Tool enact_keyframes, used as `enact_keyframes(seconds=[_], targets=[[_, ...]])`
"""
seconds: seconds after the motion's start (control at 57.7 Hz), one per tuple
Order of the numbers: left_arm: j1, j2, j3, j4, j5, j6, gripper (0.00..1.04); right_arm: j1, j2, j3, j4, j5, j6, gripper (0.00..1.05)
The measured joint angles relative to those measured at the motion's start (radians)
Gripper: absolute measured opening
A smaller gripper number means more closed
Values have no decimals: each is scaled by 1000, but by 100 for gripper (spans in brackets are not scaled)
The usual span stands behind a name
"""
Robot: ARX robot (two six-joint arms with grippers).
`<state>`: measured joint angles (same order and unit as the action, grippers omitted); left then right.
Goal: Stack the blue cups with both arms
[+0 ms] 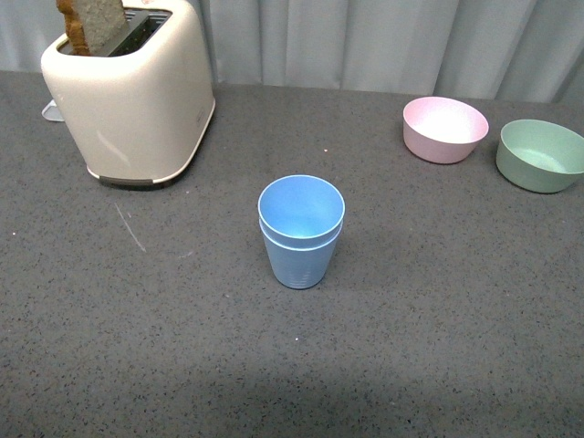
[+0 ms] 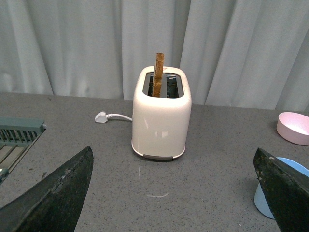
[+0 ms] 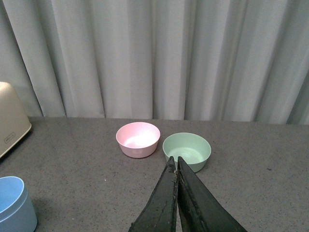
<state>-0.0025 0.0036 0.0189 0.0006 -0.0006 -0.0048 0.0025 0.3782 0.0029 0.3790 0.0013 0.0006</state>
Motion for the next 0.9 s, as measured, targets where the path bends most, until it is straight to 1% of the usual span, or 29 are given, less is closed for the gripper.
enact_keyframes(seconds=[0.295,0.676,0.711,0.763,0.902], targets=[[0,0,0,0,0,0,98,0,-110,0,-107,0,0,1],[0,0,0,0,0,0,98,0,-207,0,-204,0,0,1],[0,0,0,0,0,0,98,0,-243,1,-246,0,0,1],[0,0,0,0,0,0,98,0,-321,1,-354,-3,0,1],[0,0,0,0,0,0,98,0,-373,1,-377,-3,0,1]])
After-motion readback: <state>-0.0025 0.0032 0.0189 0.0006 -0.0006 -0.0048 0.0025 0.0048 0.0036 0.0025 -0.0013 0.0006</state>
